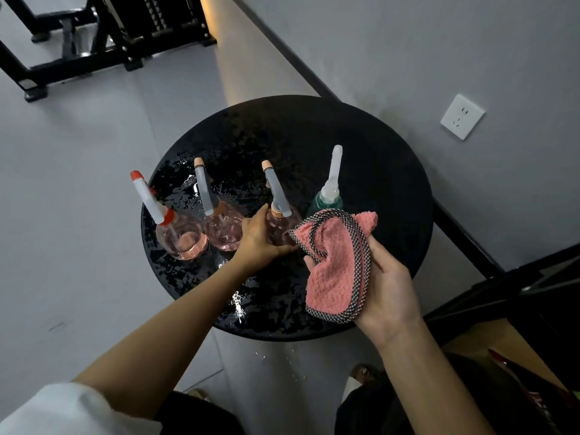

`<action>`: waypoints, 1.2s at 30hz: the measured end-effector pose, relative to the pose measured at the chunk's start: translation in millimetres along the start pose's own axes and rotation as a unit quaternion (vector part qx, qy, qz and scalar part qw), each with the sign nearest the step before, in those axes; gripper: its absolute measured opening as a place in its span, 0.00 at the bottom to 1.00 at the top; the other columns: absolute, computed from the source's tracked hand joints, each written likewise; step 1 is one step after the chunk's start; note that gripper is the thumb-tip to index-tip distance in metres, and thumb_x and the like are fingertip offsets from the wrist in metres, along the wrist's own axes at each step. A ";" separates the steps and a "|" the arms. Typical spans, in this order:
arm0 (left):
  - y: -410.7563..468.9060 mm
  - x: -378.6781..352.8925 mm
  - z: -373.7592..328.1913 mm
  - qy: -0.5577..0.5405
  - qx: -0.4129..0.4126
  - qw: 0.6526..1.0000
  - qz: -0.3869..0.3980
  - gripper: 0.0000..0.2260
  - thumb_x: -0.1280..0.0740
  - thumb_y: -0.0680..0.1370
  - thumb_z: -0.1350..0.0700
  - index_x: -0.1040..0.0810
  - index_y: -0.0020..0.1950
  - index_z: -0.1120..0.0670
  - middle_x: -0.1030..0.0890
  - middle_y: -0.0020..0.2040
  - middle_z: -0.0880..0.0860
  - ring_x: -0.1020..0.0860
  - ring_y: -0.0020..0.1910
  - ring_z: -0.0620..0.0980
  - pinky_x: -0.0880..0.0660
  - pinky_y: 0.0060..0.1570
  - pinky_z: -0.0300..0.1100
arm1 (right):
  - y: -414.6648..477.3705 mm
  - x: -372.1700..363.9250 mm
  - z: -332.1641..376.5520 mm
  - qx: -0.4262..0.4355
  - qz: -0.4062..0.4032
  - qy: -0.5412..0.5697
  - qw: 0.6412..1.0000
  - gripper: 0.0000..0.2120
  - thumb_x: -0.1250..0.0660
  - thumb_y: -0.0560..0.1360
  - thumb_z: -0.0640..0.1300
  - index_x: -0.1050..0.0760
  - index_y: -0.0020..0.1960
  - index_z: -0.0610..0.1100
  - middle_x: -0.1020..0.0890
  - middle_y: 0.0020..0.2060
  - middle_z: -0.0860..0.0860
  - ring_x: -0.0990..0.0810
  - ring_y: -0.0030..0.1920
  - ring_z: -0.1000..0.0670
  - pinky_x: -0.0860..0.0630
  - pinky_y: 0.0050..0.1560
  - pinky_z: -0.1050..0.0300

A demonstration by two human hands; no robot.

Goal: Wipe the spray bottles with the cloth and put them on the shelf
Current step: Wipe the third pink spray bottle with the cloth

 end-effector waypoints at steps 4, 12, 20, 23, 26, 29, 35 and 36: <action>-6.6 -1.2 2.8 -0.027 -0.008 1.000 -0.012 0.38 0.21 0.63 0.49 0.32 0.68 0.56 0.25 0.63 0.54 0.28 0.63 0.54 0.28 0.60 0.47 | -0.9 -0.5 0.8 0.005 0.001 0.006 1.000 0.21 0.46 0.82 0.50 0.19 0.55 0.39 0.17 0.56 0.41 0.18 0.56 0.42 0.24 0.55 0.39; -22.7 12.2 0.4 -0.212 0.047 0.976 -0.020 0.34 0.20 0.61 0.46 0.31 0.63 0.47 0.22 0.59 0.52 0.19 0.56 0.50 0.22 0.57 0.50 | -1.5 2.3 3.8 0.028 -0.005 0.011 1.000 0.20 0.45 0.82 0.49 0.18 0.54 0.39 0.17 0.55 0.41 0.16 0.53 0.42 0.22 0.53 0.38; -47.4 41.1 -41.3 -0.378 0.050 0.924 -0.008 0.29 0.21 0.65 0.50 0.28 0.62 0.52 0.17 0.52 0.53 0.17 0.51 0.54 0.22 0.57 0.55 | -3.1 -0.4 1.6 0.075 -0.010 -0.004 0.997 0.19 0.44 0.82 0.50 0.20 0.58 0.41 0.18 0.59 0.42 0.19 0.59 0.42 0.23 0.55 0.39; -57.8 56.1 -64.7 -0.461 0.047 0.886 0.004 0.24 0.24 0.67 0.53 0.28 0.60 0.50 0.18 0.53 0.55 0.17 0.51 0.59 0.22 0.56 0.58 | -9.4 -13.8 -1.6 0.093 -0.026 -0.015 0.995 0.19 0.45 0.81 0.51 0.19 0.56 0.42 0.18 0.59 0.42 0.20 0.59 0.43 0.23 0.56 0.40; -72.8 74.5 -94.3 -0.511 0.023 0.859 0.014 0.21 0.28 0.71 0.55 0.29 0.61 0.51 0.19 0.56 0.56 0.18 0.51 0.59 0.21 0.55 0.58 | -20.5 -39.0 6.8 0.144 -0.015 -0.027 0.989 0.22 0.46 0.82 0.51 0.16 0.50 0.42 0.16 0.55 0.43 0.17 0.54 0.45 0.22 0.53 0.45; -94.6 94.8 -126.7 -0.521 -0.008 0.853 0.029 0.21 0.30 0.72 0.54 0.29 0.64 0.51 0.19 0.57 0.55 0.17 0.51 0.56 0.19 0.50 0.55 | -37.3 -77.7 19.4 0.216 0.014 -0.059 0.975 0.24 0.47 0.82 0.51 0.14 0.43 0.47 0.14 0.47 0.49 0.14 0.45 0.51 0.20 0.51 0.51; -142.6 126.7 -177.3 -0.517 -0.048 0.851 0.082 0.28 0.29 0.69 0.37 0.28 0.66 0.45 0.17 0.57 0.54 0.17 0.54 0.56 0.19 0.44 0.48 | -83.5 -147.9 6.5 0.458 0.003 -0.332 0.824 0.15 0.44 0.82 0.50 0.26 0.65 0.50 0.20 0.59 0.55 0.22 0.60 0.58 0.26 0.64 0.58; -150.2 131.8 -184.5 -0.517 -0.052 0.851 0.080 0.23 0.34 0.72 0.36 0.27 0.64 0.44 0.16 0.55 0.52 0.17 0.53 0.55 0.19 0.43 0.47 | -93.3 -156.1 0.0 0.499 0.018 -0.390 0.774 0.13 0.45 0.83 0.48 0.26 0.63 0.52 0.21 0.56 0.59 0.22 0.57 0.64 0.25 0.59 0.65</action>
Point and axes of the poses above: each hand's wrist, its own y-axis towards the middle knuckle, its own x-axis out of the back of the hand, z = x × y, the point moved 1 cm from there along y, towards the middle knuckle
